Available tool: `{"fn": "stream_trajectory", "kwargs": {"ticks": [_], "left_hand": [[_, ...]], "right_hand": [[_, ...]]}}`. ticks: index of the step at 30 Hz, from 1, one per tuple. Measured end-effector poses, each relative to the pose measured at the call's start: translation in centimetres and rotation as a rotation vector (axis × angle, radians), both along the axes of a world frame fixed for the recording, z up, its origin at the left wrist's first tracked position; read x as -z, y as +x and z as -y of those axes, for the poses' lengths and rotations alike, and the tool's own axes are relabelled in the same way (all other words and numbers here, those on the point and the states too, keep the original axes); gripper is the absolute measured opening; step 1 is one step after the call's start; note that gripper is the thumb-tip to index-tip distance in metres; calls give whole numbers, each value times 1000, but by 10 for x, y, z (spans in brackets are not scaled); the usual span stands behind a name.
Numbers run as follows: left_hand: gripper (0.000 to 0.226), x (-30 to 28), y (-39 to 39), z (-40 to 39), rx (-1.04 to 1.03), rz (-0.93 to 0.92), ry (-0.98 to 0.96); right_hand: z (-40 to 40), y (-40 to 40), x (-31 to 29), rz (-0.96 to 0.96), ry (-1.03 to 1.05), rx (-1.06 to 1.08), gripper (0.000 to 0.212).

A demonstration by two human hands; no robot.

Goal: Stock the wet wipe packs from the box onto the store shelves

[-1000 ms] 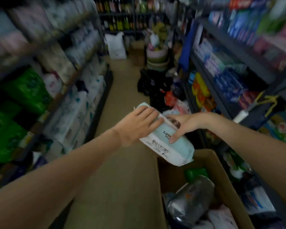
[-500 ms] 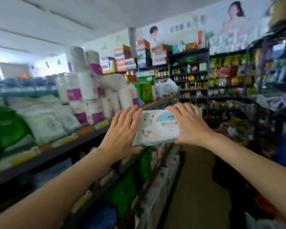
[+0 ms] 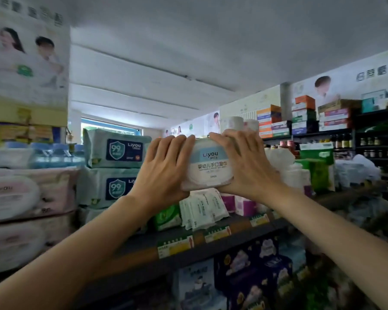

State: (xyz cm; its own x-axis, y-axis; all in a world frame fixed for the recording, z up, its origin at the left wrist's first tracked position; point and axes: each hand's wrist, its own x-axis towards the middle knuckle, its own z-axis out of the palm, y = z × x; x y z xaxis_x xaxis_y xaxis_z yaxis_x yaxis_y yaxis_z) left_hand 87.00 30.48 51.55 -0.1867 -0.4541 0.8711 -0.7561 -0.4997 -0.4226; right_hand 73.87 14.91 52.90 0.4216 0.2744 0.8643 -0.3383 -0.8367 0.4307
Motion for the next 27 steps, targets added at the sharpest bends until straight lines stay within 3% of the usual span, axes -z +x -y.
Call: {"fn": "stream_trajectory", "kwargs": {"ticks": [10,19,23,27], "left_hand": [[85,-9,43,-13,-275,42,2],[96,30,67,-58,-505,-86,137],[96,50,81,-69,-602,-125,249],[97,68,97,-65,-576,-101,321]], "right_hand": [[26,75,-16,-194,31,-173,103],[-9,132,17,-306,-75,-249,94],[-19,156,47,-361,-56,-246,103],[-21,175,70,-417,-53,-245,105]]}}
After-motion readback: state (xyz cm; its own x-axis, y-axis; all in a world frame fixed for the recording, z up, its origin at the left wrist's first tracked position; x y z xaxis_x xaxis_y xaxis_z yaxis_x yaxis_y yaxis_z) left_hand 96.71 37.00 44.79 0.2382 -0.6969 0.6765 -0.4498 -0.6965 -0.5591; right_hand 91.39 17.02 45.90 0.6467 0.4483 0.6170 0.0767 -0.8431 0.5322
